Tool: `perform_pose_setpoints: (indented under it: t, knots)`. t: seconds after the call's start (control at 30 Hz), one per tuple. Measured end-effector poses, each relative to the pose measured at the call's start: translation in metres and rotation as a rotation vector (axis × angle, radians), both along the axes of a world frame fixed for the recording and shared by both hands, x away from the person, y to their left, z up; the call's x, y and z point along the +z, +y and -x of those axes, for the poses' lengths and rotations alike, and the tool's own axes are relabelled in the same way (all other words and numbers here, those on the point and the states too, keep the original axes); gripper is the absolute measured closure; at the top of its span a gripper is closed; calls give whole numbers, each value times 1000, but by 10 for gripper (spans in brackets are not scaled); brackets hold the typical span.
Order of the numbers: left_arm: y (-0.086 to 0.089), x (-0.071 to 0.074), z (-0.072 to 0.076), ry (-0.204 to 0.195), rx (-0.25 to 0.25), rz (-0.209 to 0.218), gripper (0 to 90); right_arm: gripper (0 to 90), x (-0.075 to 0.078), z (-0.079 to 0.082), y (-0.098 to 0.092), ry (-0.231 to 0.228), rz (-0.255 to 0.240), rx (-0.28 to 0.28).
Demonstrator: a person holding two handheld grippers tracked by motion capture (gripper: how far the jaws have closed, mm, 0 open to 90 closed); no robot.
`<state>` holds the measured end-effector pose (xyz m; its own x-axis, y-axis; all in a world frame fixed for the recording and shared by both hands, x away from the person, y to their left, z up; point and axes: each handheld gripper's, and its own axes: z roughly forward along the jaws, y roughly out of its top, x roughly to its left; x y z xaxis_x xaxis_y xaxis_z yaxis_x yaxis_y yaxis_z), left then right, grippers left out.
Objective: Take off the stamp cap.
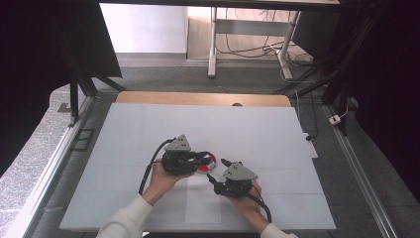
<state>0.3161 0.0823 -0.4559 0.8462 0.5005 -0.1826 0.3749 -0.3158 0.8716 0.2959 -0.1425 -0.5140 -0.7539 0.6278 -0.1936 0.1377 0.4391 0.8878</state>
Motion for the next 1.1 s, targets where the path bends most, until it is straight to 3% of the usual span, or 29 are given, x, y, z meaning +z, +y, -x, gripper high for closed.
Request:
perform_pose_setpoints:
  t: [0.57,1.1]
  knots:
    - [0,-2,-1,5,11,-2,745,366,2,-1,8,-3,-2,-9]
    - [0,-3,-1,6,19,-1,745,508,5,-1,15,-19,27,-1]
